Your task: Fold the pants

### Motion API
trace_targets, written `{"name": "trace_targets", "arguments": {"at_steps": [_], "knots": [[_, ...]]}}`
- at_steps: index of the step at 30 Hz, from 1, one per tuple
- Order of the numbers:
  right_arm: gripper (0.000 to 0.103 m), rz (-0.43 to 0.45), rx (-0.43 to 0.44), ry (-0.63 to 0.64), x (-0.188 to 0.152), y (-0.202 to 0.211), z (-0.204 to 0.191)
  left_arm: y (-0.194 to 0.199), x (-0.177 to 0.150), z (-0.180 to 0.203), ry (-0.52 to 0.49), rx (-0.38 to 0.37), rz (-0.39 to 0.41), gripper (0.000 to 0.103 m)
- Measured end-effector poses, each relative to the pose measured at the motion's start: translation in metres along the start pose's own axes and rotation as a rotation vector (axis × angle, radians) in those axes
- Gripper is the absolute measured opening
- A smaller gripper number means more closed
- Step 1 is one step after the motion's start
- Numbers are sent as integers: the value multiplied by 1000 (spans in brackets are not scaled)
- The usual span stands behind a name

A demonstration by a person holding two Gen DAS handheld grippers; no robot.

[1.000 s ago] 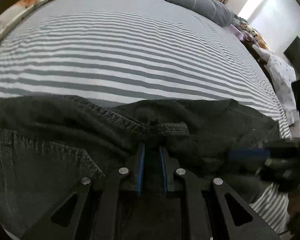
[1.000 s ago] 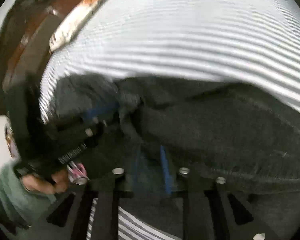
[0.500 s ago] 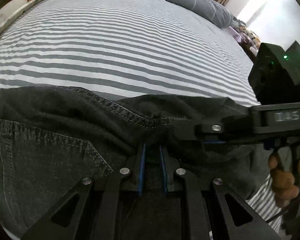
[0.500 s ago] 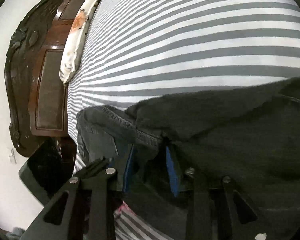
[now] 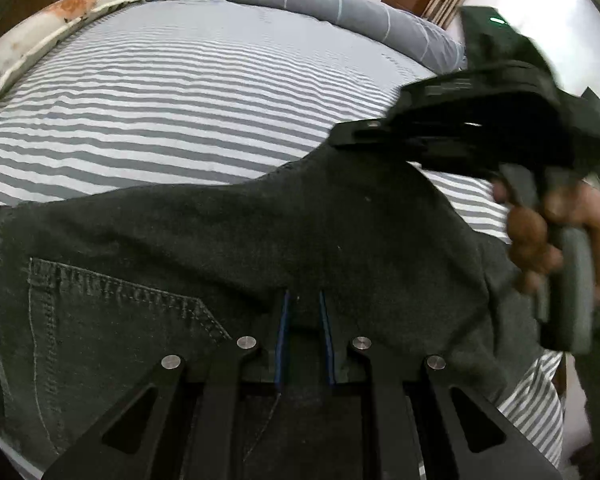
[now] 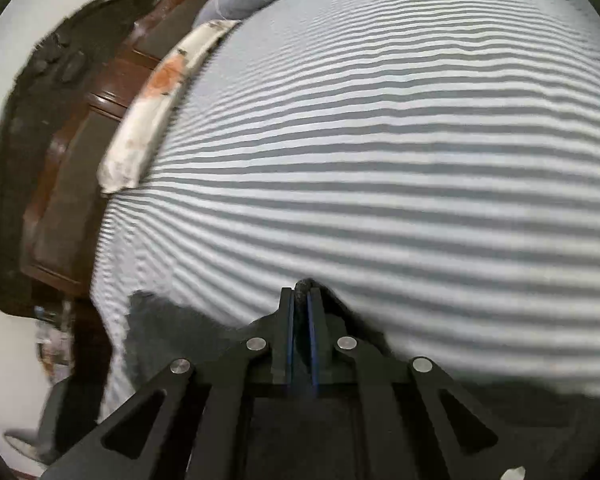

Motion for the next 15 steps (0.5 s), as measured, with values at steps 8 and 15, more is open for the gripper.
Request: {"name": "trace_targets", "arguments": {"at_steps": [8,15], "knots": [[9,2,-109,63,3,-22,10,-16,2,4,-21,51,-38,16],[23,79,-150,93,-5,15,5,-22,5,6,-23,66,-36,16]]}}
Point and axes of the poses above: each gripper's, at about its wrist camera, not at the fingertips, and y roughly against the way its jaws point, z to its right, x to its top, the point moved 7 cm from there along -y, roughly the way its jaws point, and after that the axes turned 5 degrees about -z, right-handed, at the moved point
